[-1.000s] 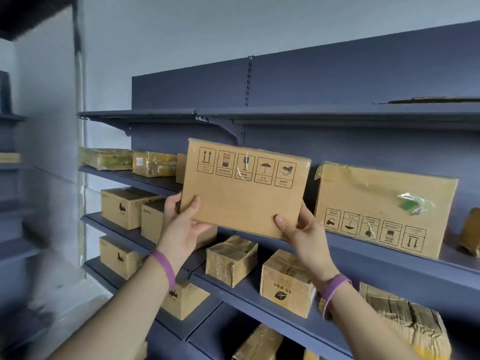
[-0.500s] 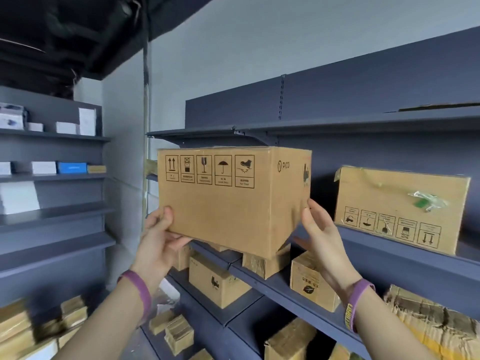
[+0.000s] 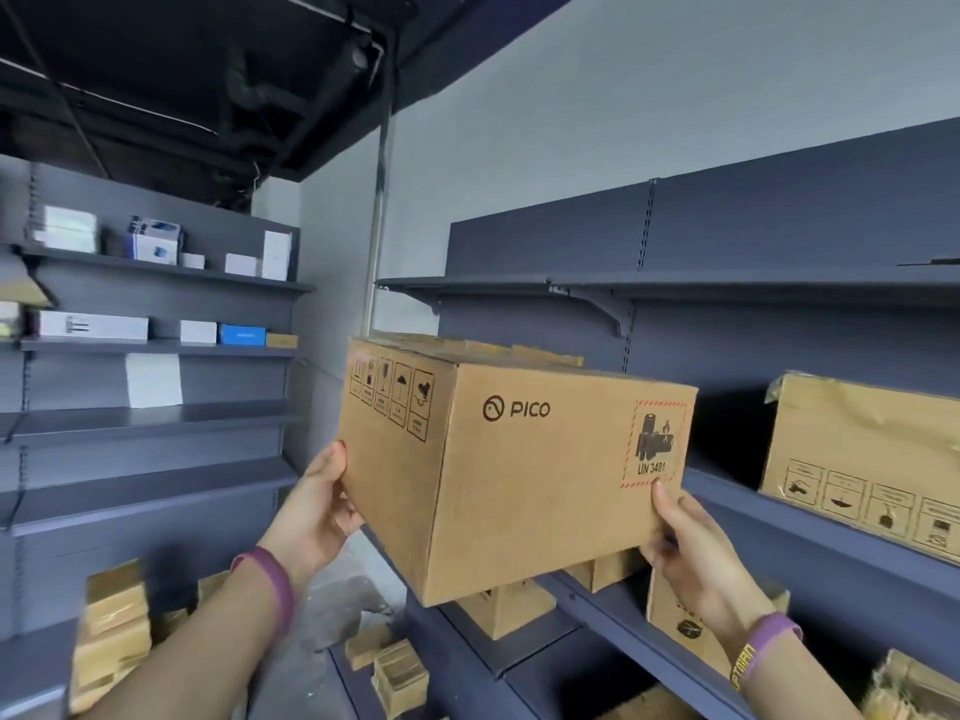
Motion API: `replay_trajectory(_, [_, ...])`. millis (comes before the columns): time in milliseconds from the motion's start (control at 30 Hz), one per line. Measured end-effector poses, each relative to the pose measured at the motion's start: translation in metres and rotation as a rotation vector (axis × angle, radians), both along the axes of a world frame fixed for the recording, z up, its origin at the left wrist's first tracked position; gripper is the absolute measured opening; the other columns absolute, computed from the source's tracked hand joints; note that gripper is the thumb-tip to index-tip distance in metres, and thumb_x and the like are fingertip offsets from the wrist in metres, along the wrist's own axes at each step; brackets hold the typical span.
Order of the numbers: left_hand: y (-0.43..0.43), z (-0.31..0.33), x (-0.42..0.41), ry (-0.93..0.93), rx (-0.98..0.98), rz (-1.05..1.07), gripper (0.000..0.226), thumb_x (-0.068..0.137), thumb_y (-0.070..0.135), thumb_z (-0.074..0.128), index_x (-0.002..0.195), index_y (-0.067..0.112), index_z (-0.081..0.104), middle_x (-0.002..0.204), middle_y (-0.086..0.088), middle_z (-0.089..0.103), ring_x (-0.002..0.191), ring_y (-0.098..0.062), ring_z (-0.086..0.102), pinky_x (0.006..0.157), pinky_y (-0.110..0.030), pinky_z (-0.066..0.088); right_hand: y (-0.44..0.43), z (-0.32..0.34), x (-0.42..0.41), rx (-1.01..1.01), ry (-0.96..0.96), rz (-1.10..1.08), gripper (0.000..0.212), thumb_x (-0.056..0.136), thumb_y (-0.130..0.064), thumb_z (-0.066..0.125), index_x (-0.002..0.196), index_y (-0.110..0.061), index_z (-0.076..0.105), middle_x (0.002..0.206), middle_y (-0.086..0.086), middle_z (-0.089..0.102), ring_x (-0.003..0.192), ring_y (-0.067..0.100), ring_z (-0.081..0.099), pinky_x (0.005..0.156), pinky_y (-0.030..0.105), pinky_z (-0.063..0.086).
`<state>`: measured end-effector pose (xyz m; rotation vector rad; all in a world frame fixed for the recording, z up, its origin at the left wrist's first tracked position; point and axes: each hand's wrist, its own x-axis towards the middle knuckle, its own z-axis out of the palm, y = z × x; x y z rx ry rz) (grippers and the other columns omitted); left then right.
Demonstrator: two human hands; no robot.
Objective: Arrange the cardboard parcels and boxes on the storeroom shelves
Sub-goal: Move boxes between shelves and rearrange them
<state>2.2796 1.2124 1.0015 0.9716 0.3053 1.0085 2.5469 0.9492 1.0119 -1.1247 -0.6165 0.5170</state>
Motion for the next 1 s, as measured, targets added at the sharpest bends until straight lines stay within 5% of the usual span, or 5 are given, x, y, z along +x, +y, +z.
replay_trajectory(233, [0.001,0.015,0.006,0.078,-0.065,0.189,0.024,0.105,0.018,0.05,0.128,0.019,0.057,0.114,-0.011,0.065,0.09,-0.025,0.062,0.072,-0.04,0.053,0.012,-0.006,-0.016,0.085,-0.076,-0.016,0.09,0.036,-0.046,0.098,0.106,-0.01,0.054,0.104,0.011,0.076,0.087,0.018,0.075,0.062,0.029,0.06])
replay_trajectory(433, [0.0,0.04,-0.007,0.393,0.227,0.062,0.076,0.085,0.084,0.041,0.123,0.025,0.069,0.12,-0.009,0.072,0.122,-0.031,0.06,0.109,-0.057,0.04,0.014,-0.013,-0.018,0.1,-0.172,-0.141,0.099,0.02,-0.06,0.096,0.099,-0.013,0.057,0.1,0.006,0.077,0.089,0.018,0.074,0.07,0.035,0.062])
replay_trajectory(600, [-0.008,0.064,-0.02,0.492,0.305,-0.079,0.094,0.062,0.095,0.054,0.128,0.028,0.065,0.119,-0.012,0.071,0.111,-0.03,0.065,0.106,-0.051,0.043,0.008,-0.024,-0.022,0.046,-0.253,-0.151,0.049,0.064,-0.024,0.086,0.098,-0.01,0.054,0.107,0.017,0.073,0.093,0.026,0.072,0.075,0.037,0.056])
replay_trajectory(700, [-0.009,0.063,-0.025,0.457,0.284,-0.068,0.065,0.074,0.059,0.074,0.12,0.015,0.068,0.097,-0.012,0.072,0.088,-0.027,0.066,0.086,-0.039,0.05,0.002,-0.029,-0.023,-0.038,-0.35,-0.165,0.086,0.047,-0.062,0.089,0.107,-0.01,0.056,0.105,0.008,0.074,0.098,0.023,0.071,0.083,0.038,0.054])
replay_trajectory(1000, [-0.013,0.047,-0.039,0.439,0.252,-0.077,0.051,0.069,0.037,0.076,0.111,0.009,0.066,0.092,-0.012,0.073,0.075,-0.023,0.069,0.063,-0.03,0.056,-0.007,-0.007,-0.036,-0.108,-0.156,0.173,0.096,0.078,-0.087,0.01,0.128,-0.025,0.062,0.128,0.019,0.065,0.121,0.041,0.058,0.098,0.057,0.046])
